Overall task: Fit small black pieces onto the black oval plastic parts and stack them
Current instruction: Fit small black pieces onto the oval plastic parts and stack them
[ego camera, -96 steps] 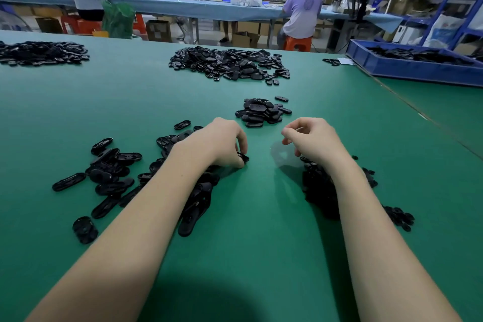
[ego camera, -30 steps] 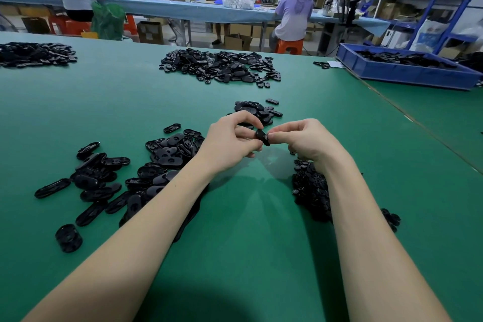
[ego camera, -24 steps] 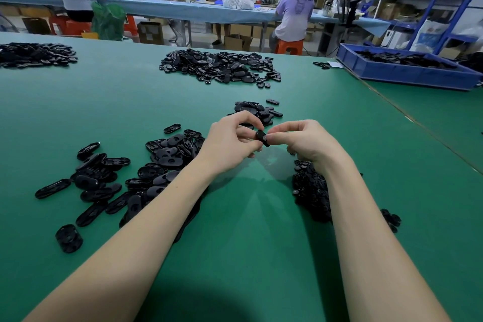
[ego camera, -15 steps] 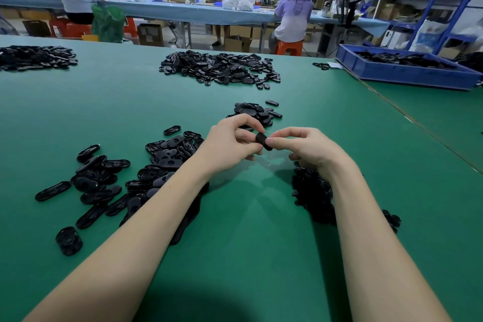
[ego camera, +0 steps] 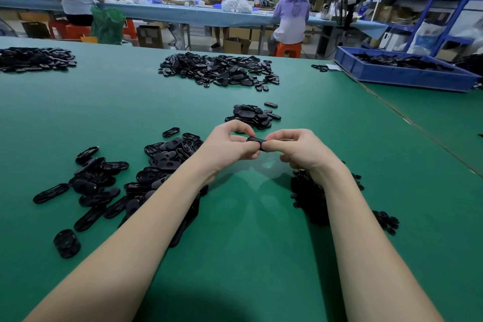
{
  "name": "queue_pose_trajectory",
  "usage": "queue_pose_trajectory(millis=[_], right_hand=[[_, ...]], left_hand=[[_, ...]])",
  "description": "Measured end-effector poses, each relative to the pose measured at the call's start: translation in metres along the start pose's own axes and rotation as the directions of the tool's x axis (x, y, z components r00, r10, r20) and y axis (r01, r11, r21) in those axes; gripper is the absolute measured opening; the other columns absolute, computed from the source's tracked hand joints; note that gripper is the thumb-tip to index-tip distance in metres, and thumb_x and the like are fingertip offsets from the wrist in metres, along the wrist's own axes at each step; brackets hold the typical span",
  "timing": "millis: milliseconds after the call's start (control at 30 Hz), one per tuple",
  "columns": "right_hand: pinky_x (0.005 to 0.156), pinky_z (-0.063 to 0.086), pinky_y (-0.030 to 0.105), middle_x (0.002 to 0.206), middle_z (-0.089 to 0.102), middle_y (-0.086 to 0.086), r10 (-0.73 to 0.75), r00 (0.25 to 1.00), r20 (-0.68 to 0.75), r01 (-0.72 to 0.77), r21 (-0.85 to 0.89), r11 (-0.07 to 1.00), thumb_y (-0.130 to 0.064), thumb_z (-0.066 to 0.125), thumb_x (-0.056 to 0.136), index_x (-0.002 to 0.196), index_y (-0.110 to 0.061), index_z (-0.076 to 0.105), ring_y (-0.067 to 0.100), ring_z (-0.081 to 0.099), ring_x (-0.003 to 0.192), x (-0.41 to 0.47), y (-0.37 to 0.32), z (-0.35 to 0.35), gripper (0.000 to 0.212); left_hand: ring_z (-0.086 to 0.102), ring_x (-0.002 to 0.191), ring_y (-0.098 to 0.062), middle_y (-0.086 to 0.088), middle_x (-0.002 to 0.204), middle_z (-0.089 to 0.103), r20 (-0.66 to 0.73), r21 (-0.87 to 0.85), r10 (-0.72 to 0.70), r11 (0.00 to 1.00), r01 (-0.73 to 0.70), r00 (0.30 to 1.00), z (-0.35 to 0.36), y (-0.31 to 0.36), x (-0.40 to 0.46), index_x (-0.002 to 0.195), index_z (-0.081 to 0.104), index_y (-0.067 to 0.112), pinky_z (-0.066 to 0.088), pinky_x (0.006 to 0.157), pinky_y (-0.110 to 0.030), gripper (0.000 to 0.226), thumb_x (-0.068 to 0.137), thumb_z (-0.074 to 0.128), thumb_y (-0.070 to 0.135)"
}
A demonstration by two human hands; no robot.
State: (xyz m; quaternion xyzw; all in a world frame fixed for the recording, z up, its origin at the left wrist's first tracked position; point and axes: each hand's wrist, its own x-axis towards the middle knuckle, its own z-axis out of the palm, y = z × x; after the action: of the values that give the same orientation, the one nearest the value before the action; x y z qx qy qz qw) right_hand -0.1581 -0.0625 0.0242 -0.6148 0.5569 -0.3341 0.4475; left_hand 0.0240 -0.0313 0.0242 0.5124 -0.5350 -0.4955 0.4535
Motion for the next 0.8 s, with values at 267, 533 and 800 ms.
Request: queue_pose_trajectory(millis=[267,533,800], right_hand=[[0.044,0.035,0.011,0.061,0.061,-0.015,-0.049,0.999,-0.014,0.048,-0.025,0.999,-0.028,0.083,0.079,0.070,-0.027,0.076,0.003,0.048,0.051,0.0002,0.0032,0.0046,0.012],[0.040,0.033,0.008,0.052,0.060,-0.018,-0.066,0.997,-0.035,0.065,-0.019,0.998,-0.025,0.081,0.082,0.075,-0.023,0.072,-0.004,0.049,0.044,0.0019,0.0045,0.0065,0.011],[0.040,0.030,0.008,0.048,0.053,-0.017,-0.088,0.995,-0.057,0.087,-0.012,0.996,-0.021,0.080,0.081,0.075,-0.021,0.071,-0.003,0.041,0.040,0.0020,0.0058,0.0085,0.011]], left_hand=[[0.066,0.070,-0.017,-0.001,0.071,0.070,-0.028,0.112,0.030,0.993,-0.026,0.999,0.0013,-0.0036,-0.0002,0.100,0.071,0.012,0.055,0.097,-0.035,0.015,0.088,0.069,0.004],[0.068,0.072,-0.015,-0.004,0.074,0.072,-0.026,0.107,0.083,0.991,-0.080,0.996,0.0021,-0.0034,0.0009,0.102,0.074,0.006,0.058,0.081,-0.019,0.016,0.089,0.068,-0.001],[0.068,0.071,-0.013,-0.009,0.079,0.073,-0.002,0.103,0.089,0.991,-0.088,0.996,0.0009,-0.0047,0.0004,0.102,0.073,0.005,0.058,0.084,-0.021,0.015,0.090,0.068,-0.003]])
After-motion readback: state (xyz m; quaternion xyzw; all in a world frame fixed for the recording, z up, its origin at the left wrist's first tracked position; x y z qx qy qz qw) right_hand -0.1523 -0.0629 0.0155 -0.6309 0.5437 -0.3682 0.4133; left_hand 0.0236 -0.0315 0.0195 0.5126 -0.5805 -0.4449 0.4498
